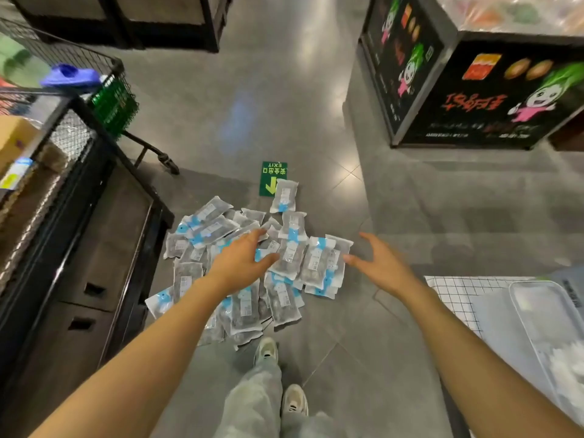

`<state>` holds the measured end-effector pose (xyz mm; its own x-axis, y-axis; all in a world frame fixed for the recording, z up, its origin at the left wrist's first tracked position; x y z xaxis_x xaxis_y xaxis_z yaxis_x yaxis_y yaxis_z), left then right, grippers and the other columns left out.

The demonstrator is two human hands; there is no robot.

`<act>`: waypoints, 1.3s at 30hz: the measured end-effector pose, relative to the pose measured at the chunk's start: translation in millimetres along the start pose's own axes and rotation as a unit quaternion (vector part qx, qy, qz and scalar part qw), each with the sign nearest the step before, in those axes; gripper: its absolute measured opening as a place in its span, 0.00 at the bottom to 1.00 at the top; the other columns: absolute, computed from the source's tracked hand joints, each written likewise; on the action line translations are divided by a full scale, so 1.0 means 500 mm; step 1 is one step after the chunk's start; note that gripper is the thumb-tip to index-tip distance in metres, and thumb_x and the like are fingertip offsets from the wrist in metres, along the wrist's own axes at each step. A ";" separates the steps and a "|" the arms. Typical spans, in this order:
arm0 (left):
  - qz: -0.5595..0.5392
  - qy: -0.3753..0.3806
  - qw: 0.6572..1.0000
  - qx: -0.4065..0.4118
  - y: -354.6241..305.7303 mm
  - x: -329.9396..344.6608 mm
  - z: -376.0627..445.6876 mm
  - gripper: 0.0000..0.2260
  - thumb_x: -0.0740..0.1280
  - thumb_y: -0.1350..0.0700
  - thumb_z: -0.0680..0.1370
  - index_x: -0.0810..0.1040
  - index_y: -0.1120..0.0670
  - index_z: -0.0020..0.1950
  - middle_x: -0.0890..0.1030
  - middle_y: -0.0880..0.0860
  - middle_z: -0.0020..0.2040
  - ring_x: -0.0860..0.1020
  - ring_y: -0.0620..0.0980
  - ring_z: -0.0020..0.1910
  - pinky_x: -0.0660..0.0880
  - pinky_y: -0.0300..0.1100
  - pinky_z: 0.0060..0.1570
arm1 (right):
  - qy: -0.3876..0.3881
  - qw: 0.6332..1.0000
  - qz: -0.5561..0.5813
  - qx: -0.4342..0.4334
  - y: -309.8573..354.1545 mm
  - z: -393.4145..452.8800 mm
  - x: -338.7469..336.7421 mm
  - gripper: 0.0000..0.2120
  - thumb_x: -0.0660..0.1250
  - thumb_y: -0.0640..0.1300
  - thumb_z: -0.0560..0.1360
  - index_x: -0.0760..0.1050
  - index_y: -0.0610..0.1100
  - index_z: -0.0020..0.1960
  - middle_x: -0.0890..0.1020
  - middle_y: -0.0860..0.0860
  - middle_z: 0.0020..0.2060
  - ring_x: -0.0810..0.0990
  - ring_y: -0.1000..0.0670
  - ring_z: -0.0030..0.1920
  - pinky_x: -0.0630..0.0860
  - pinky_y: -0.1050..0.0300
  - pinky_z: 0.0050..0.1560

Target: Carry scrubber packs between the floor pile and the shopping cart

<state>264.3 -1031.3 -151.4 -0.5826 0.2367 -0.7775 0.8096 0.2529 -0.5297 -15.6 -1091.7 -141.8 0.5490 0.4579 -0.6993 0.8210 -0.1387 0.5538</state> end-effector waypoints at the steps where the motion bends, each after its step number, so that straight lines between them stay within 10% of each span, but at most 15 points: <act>1: -0.011 0.006 1.000 -0.002 0.016 0.007 0.035 0.30 0.66 0.42 0.82 0.64 0.53 0.80 0.73 0.52 0.76 0.74 0.55 0.71 0.71 0.50 0.67 | -0.002 1.000 0.006 0.005 -0.001 0.032 0.007 0.35 0.72 0.59 0.77 0.64 0.50 0.79 0.71 0.49 0.76 0.71 0.44 0.74 0.69 0.47 0.69; 15: -0.087 0.051 0.992 -0.074 0.354 0.455 0.473 0.31 0.67 0.39 0.80 0.64 0.49 0.78 0.76 0.55 0.72 0.77 0.58 0.67 0.74 0.57 0.66 | 0.053 0.995 0.030 0.075 -0.326 0.547 0.403 0.34 0.74 0.56 0.76 0.67 0.48 0.77 0.72 0.49 0.75 0.71 0.45 0.74 0.69 0.52 0.66; 20: -0.109 0.050 0.990 -0.078 0.496 0.704 0.609 0.35 0.67 0.34 0.76 0.65 0.50 0.78 0.76 0.56 0.71 0.78 0.58 0.66 0.75 0.58 0.65 | 0.047 0.997 0.023 0.062 -0.495 0.728 0.605 0.43 0.73 0.69 0.68 0.67 0.52 0.76 0.73 0.47 0.73 0.71 0.44 0.72 0.70 0.41 0.72; 25: -0.127 0.009 0.990 -0.064 0.624 0.901 0.745 0.31 0.69 0.40 0.79 0.66 0.50 0.79 0.76 0.54 0.70 0.78 0.53 0.66 0.75 0.49 0.65 | -0.003 0.999 -0.022 0.025 -0.657 0.877 0.752 0.35 0.73 0.59 0.75 0.67 0.48 0.77 0.74 0.48 0.73 0.72 0.45 0.72 0.69 0.51 0.69; 39: -0.130 -0.068 0.988 0.044 0.719 1.003 0.855 0.37 0.70 0.35 0.71 0.68 0.48 0.77 0.78 0.51 0.68 0.77 0.50 0.66 0.75 0.52 0.66 | -0.113 0.992 0.005 -0.050 -0.765 0.953 0.805 0.36 0.74 0.58 0.74 0.67 0.49 0.77 0.74 0.50 0.73 0.77 0.47 0.66 0.72 0.50 0.66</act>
<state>293.5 -1222.9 -876.8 -0.7616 0.0447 -0.6465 0.6405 0.2038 -0.7405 -34.3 -1272.8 -850.5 0.5876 0.2470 -0.7706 0.8018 -0.0499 0.5955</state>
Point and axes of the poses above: each hand's wrist, its own z-axis towards the middle knuckle, its own x-axis out of the palm, y = z × x, the point moved 4 cm from there along z, towards the middle knuckle
